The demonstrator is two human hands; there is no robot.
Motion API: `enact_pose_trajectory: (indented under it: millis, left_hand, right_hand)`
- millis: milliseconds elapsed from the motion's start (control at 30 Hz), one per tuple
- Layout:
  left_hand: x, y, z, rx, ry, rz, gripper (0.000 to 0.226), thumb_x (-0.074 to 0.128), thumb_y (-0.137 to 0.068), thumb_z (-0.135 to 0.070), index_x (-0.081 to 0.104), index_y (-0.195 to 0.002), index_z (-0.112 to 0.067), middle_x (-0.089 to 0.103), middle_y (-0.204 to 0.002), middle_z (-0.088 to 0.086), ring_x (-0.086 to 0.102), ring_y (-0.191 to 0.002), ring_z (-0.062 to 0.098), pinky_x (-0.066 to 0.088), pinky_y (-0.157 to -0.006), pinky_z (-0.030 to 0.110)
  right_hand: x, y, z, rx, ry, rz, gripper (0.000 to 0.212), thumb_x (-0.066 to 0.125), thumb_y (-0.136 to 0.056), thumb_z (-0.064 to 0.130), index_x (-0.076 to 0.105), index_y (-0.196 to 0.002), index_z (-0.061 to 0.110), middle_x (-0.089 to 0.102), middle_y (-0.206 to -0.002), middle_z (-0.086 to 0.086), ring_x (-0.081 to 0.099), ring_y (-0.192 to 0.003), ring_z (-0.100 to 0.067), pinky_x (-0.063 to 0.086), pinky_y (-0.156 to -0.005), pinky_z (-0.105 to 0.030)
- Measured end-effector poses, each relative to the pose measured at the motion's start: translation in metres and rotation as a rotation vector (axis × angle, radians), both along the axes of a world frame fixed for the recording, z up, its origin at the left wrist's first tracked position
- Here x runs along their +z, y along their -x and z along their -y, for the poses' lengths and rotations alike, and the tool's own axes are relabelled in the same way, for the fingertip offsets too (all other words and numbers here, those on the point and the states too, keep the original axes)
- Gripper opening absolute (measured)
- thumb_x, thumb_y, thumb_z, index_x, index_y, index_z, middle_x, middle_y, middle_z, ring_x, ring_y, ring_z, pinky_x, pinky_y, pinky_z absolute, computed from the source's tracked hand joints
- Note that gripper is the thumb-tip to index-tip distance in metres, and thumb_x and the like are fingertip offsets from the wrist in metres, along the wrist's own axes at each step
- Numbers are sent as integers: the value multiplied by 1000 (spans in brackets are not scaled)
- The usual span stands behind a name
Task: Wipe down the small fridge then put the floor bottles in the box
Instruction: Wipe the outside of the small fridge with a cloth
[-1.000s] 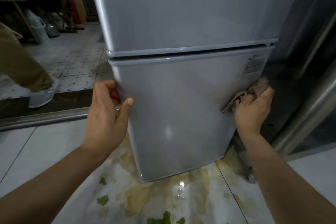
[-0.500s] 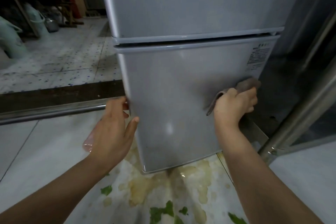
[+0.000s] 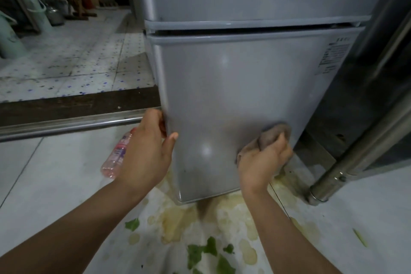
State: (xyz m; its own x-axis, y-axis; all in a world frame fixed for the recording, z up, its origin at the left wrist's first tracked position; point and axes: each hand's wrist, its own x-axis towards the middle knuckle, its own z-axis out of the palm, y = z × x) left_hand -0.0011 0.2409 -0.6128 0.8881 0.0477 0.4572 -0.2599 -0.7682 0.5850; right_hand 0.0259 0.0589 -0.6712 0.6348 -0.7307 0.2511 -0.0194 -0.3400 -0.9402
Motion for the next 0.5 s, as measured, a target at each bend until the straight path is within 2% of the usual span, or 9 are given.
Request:
enact_pose_trajectory:
  millis: [67,100,167,233,333,400,433,500]
  left_hand:
    - [1,0,-2,-2,2,-6,27,61,-87,-20,36,-95,-24,53,-86,-4,50,-71,12,31,-56,14]
    - [1,-1,-3,-5,7,-9,27,62,-86,-20,37,-94,-24,53,-84,-6,50,-70,9,32,-57,13]
    - [3,-2,-5,-7,30,-17,27,65,-84,-20,40,-92,-25,53,-80,-11,52,-70,2,34,-59,12]
    - [3,-3,-7,-7,57,-17,28,67,-82,-19,42,-90,-26,54,-78,-15,53,-70,-1,37,-61,14]
    - [1,-5,-8,-12,65,-15,28,68,-82,-21,41,-89,-27,53,-76,-16,53,-69,-2,37,-60,14]
    - [-1,-5,-8,-18,65,1,28,67,-82,-20,40,-89,-26,52,-76,-16,52,-68,-2,37,-59,14]
    - [-1,-5,-8,-22,70,11,29,67,-82,-20,40,-89,-26,52,-76,-15,52,-68,-2,37,-58,15]
    - [-2,-4,-7,-30,78,21,29,67,-82,-19,40,-90,-25,52,-77,-15,52,-68,2,36,-60,21]
  right_hand:
    - [26,1,-20,-3,139,170,66,47,-77,-12,33,-141,-1,30,-140,-21,33,-121,-22,18,-99,-2]
    - [35,2,-30,-7,206,223,68,47,-73,-14,33,-139,-4,30,-139,-22,30,-122,-24,16,-103,-7]
    - [42,-1,-43,-25,272,292,67,47,-72,-16,35,-137,-4,30,-140,-19,28,-122,-25,21,-107,-19]
    - [26,-2,-42,-10,367,346,64,47,-74,-16,39,-136,2,32,-140,-14,33,-122,-26,29,-106,-23]
    - [-33,12,-32,195,549,270,70,56,-78,-7,35,-136,26,32,-138,-5,35,-125,-22,36,-103,-29]
    - [-71,29,-27,338,811,185,82,71,-68,-11,36,-132,26,33,-134,-8,36,-121,-30,43,-94,-37]
    - [-83,35,-22,420,891,160,81,73,-65,-11,40,-130,24,34,-131,-9,36,-118,-32,48,-88,-40]
    - [-84,34,-12,527,872,129,67,70,-67,-9,49,-122,22,38,-126,-7,37,-114,-30,52,-83,-42]
